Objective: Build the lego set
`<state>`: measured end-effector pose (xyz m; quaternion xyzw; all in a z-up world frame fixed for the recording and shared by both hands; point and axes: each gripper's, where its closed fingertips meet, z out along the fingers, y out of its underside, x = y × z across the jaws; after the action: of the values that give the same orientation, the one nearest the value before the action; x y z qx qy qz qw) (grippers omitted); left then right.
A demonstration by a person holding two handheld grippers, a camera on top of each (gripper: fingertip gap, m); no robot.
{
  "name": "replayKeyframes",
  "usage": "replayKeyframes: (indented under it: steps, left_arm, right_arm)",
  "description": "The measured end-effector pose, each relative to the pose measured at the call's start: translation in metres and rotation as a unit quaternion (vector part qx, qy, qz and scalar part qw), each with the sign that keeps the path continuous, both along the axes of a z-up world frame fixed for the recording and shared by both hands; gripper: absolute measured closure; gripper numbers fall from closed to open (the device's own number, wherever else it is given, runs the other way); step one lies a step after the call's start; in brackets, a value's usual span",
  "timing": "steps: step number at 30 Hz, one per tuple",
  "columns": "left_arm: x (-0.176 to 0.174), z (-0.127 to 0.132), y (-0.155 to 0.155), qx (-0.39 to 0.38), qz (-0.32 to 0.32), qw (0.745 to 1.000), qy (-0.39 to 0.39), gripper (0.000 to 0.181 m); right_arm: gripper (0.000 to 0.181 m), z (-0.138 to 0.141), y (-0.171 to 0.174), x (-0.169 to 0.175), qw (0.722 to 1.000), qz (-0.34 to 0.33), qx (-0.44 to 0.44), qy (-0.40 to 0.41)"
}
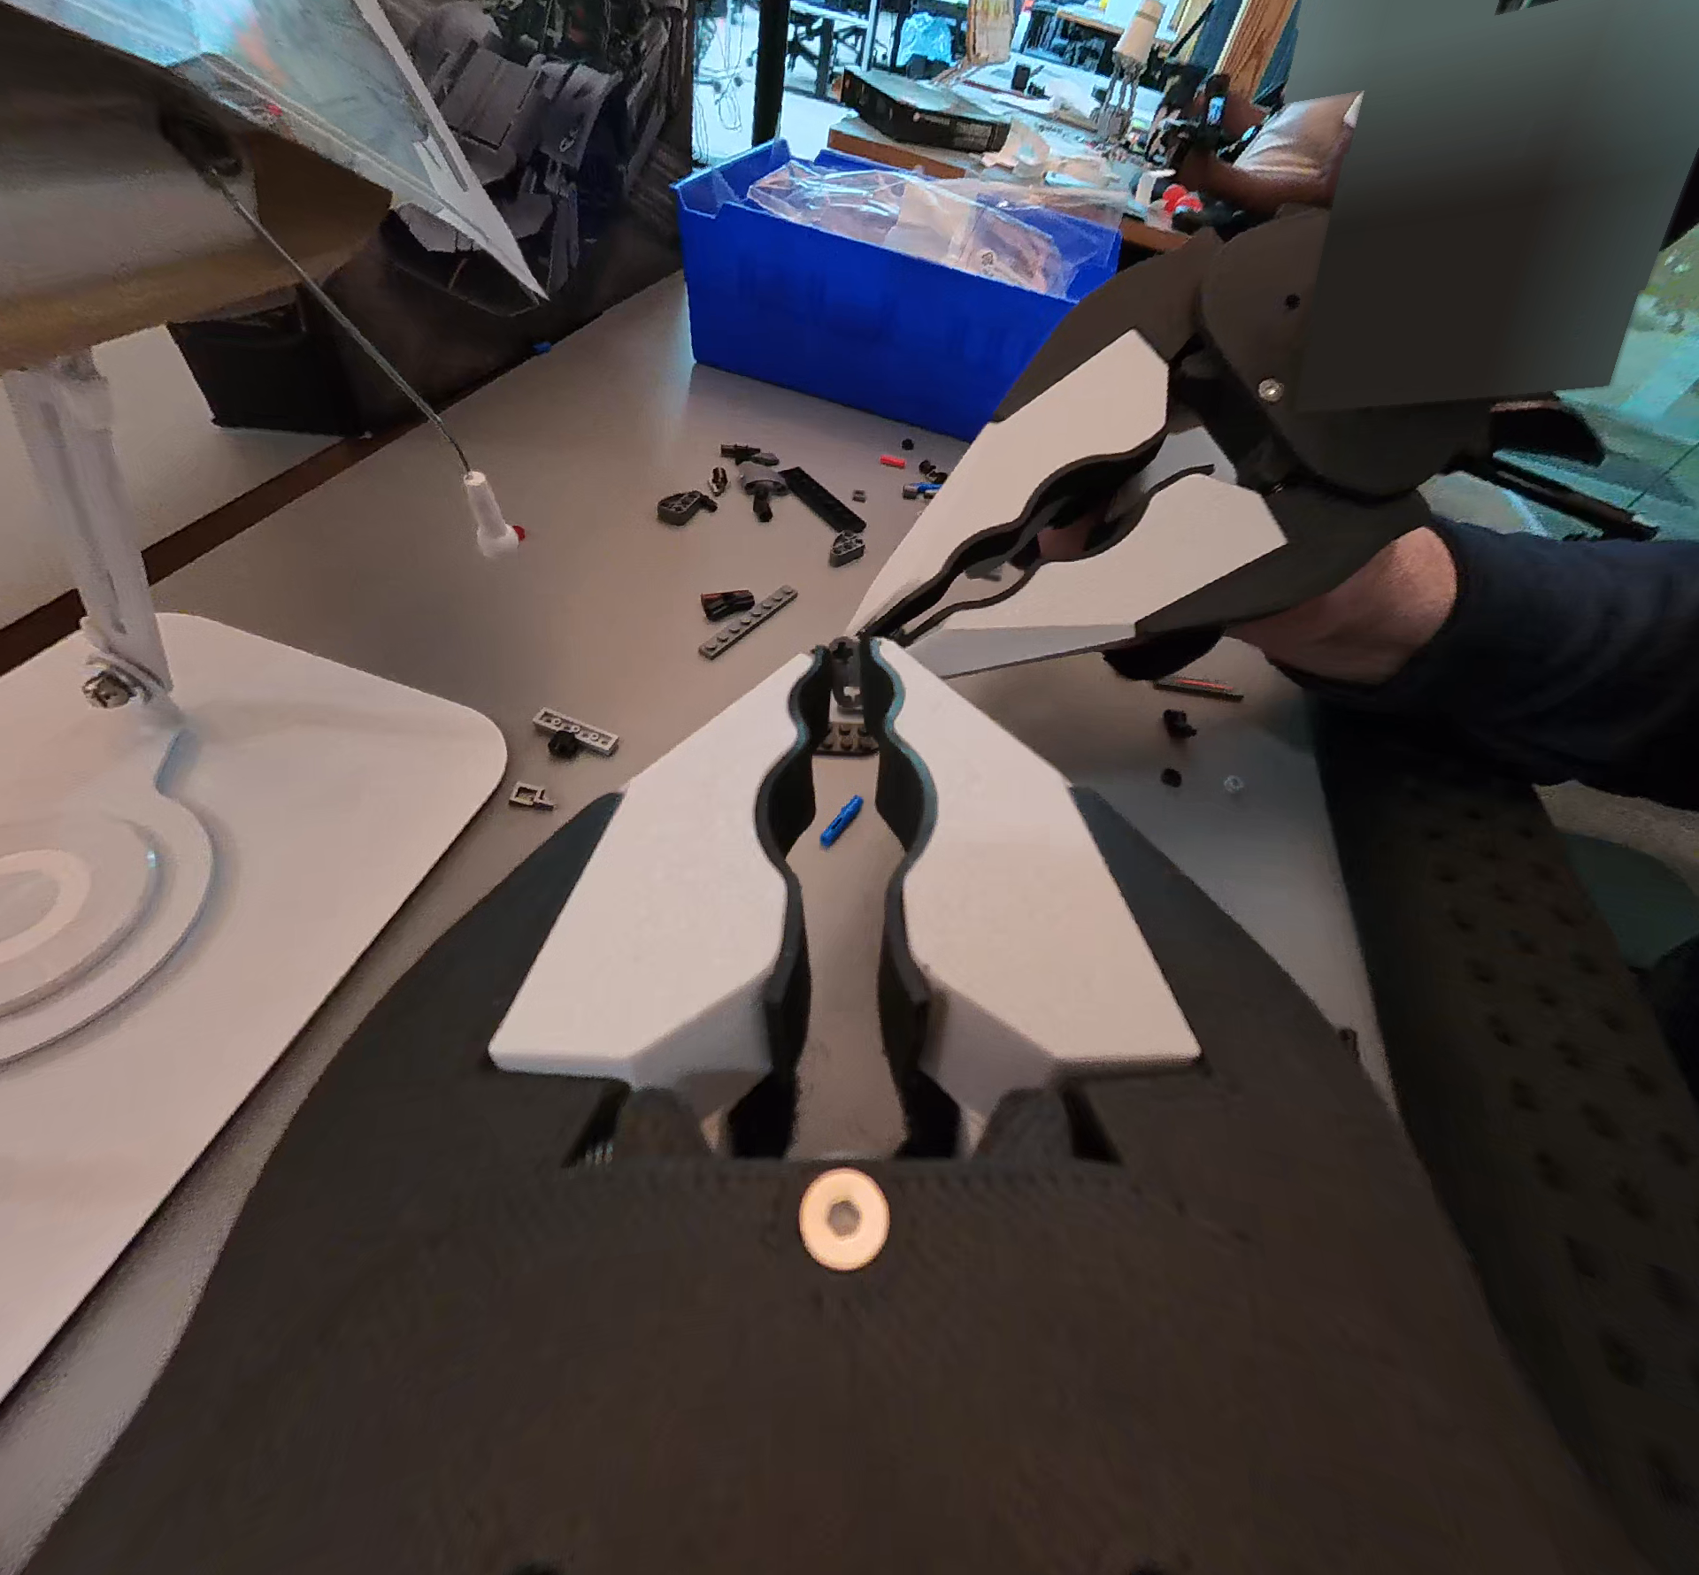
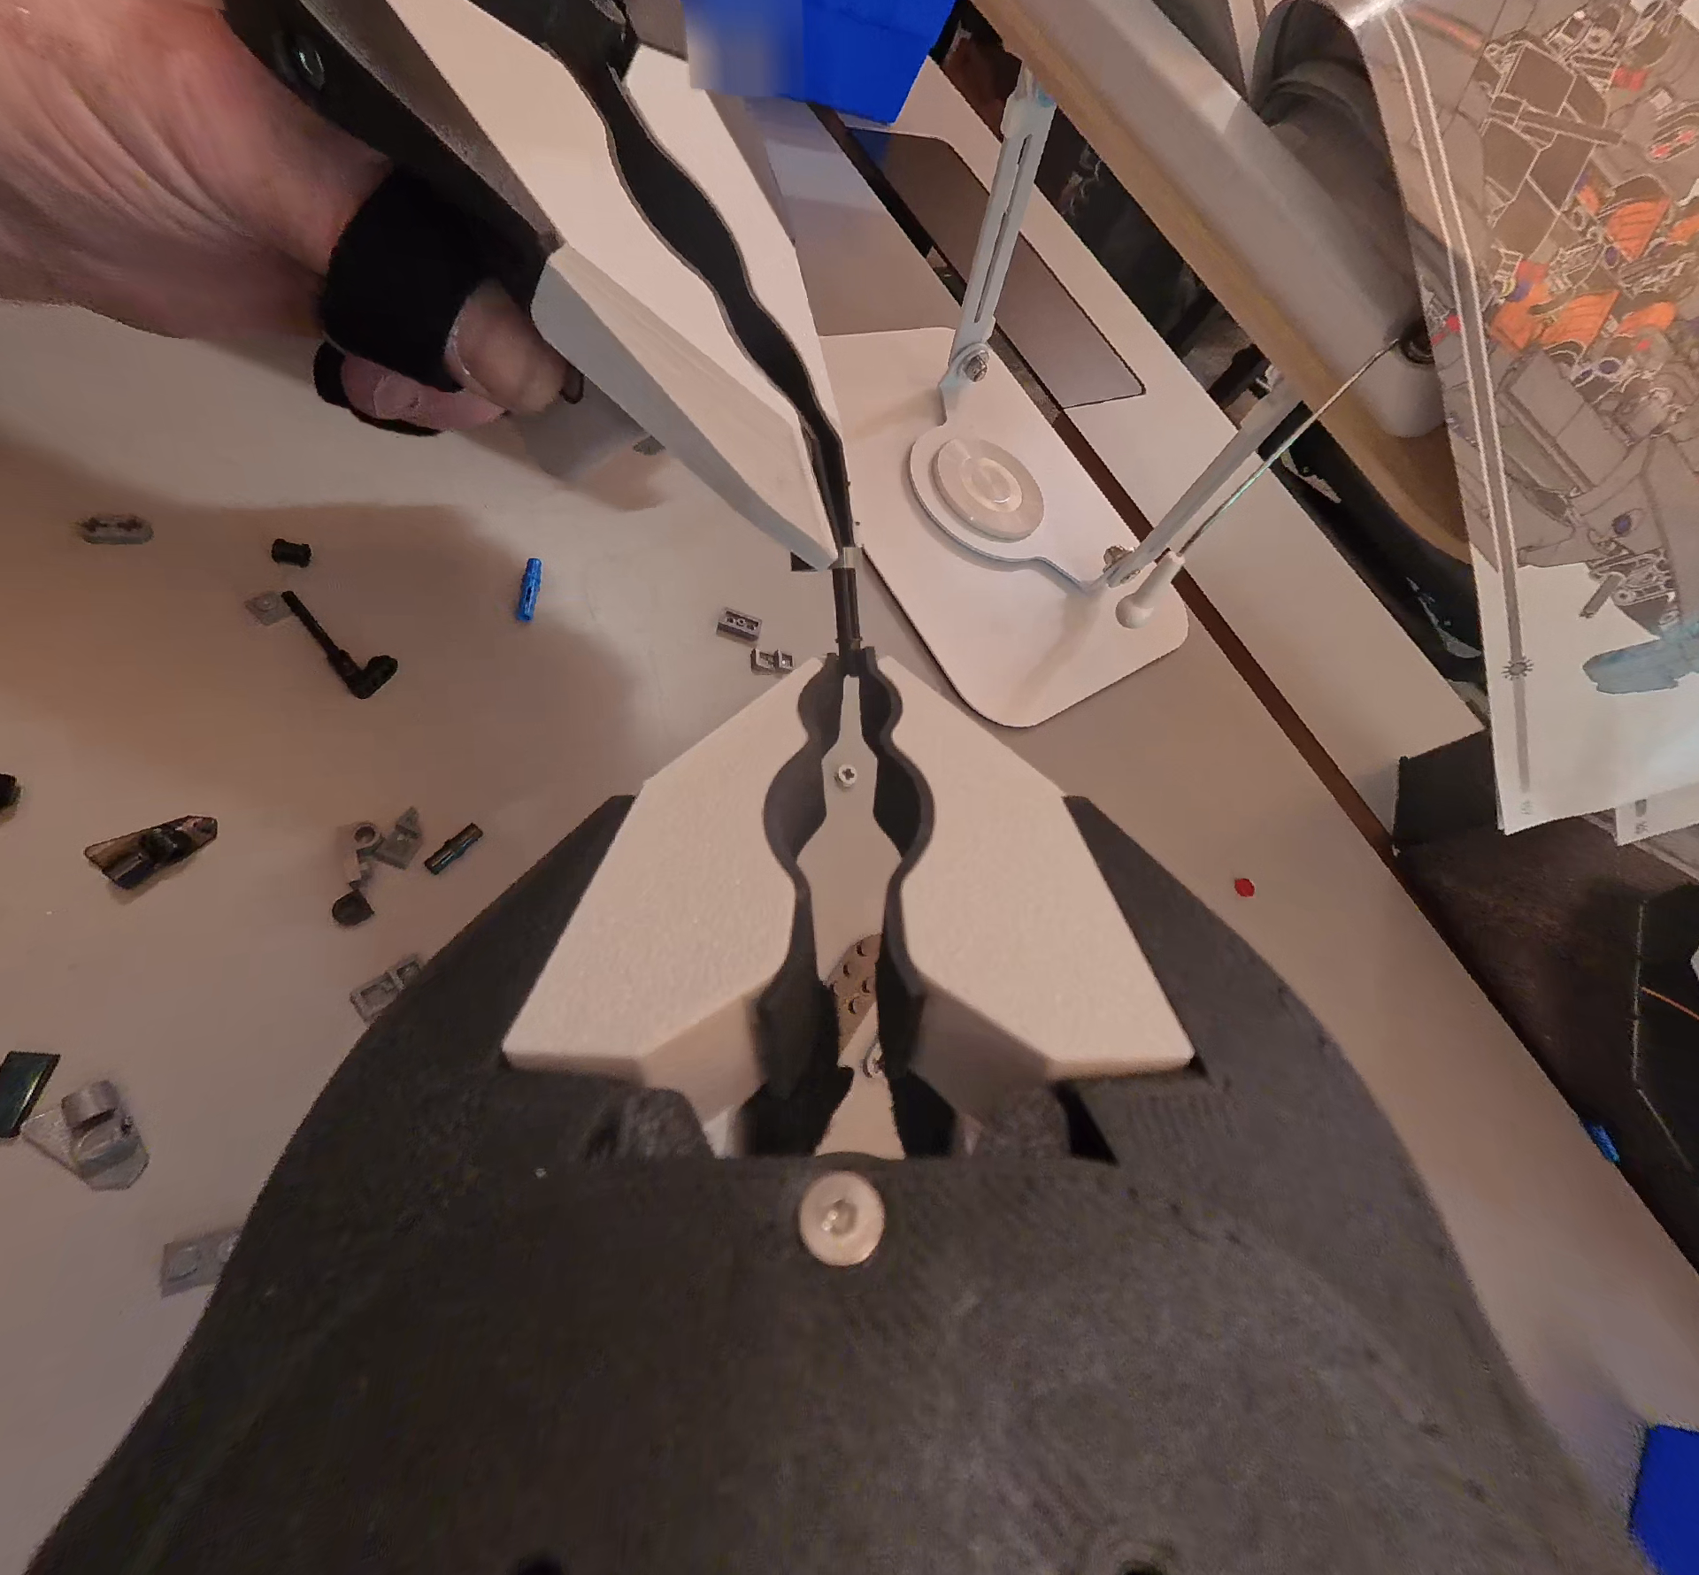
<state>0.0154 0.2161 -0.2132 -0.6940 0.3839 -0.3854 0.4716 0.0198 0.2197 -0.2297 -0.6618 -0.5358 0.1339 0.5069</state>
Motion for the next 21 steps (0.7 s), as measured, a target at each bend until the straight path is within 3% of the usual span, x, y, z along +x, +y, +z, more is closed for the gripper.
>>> replayKeyframes:
  steps: [21]
  left_arm:
    - [0.0018,0.0088,-0.0028,-0.01,-0.022,0.999,-0.043,0.177]
  right_arm:
    - [0.181,0.0051,-0.0035,-0.0016,0.999,0.017,-0.012,0.028]
